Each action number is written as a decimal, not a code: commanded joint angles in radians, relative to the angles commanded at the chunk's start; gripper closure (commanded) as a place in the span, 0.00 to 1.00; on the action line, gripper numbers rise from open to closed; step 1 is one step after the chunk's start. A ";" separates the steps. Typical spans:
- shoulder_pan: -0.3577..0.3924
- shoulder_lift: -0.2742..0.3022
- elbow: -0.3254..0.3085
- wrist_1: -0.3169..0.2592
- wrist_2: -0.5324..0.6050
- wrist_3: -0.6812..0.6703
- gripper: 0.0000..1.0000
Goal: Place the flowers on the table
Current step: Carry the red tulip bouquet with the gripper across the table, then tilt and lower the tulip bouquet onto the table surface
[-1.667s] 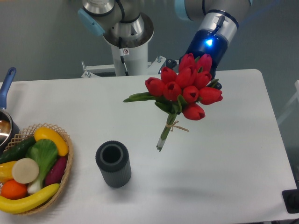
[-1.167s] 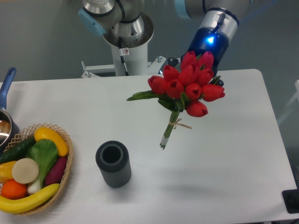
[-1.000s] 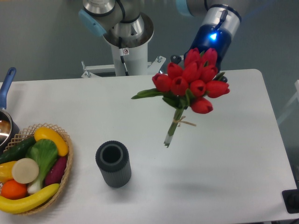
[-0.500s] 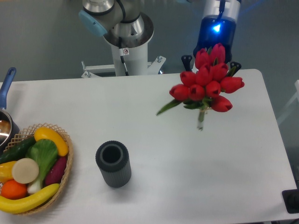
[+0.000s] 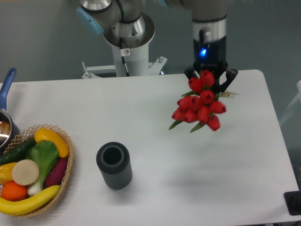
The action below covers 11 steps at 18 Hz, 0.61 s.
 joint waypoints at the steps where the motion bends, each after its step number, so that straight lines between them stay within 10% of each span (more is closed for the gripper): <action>1: -0.023 -0.022 -0.003 -0.003 0.046 0.005 0.78; 11: -0.085 -0.219 0.006 0.008 0.088 0.006 0.78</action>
